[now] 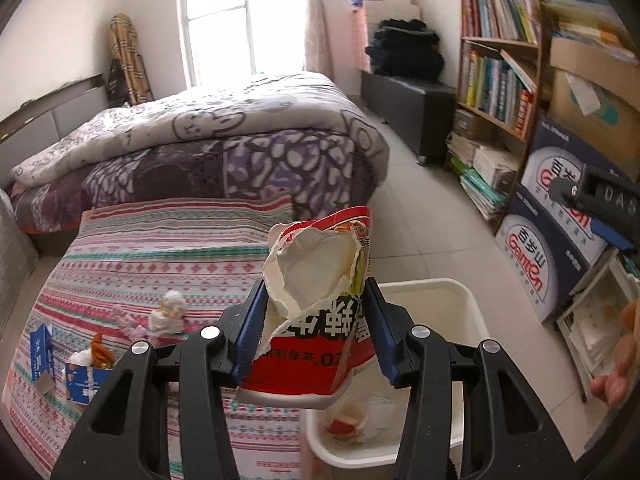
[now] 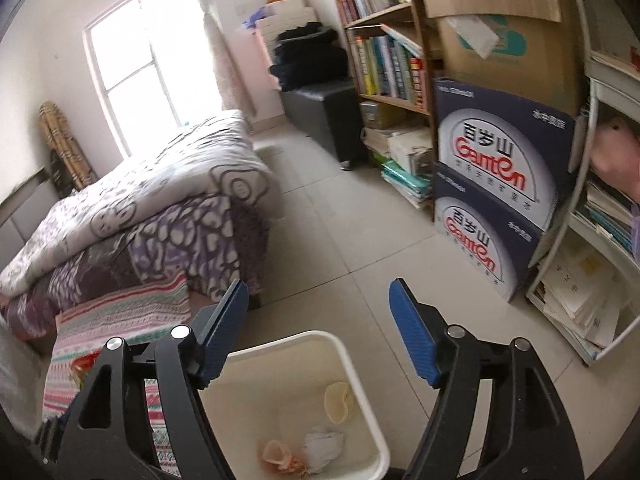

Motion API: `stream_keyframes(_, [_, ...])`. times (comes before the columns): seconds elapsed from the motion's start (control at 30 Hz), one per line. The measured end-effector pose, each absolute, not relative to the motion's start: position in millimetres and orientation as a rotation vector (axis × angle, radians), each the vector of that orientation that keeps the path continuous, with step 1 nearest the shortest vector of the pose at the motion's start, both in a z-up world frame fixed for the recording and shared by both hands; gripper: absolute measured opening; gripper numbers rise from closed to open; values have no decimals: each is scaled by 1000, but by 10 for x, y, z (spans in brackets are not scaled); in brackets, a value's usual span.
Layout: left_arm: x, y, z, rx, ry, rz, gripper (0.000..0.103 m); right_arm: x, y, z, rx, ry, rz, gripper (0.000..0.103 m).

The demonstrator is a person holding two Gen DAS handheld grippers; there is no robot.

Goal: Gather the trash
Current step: 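Drop the carton into the wastebasket with right tool while left tool drops the wrapper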

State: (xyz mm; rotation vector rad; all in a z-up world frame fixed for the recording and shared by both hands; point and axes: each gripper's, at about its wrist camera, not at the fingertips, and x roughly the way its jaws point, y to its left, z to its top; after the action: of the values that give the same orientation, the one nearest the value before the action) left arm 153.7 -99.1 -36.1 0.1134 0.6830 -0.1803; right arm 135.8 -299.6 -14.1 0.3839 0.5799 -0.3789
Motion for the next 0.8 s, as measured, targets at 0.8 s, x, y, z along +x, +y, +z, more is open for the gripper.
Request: stream_keyframes(0.8, [1409,-1284,-429,153,687,-253,89,1276,-3250,-138,427,559,-475,96])
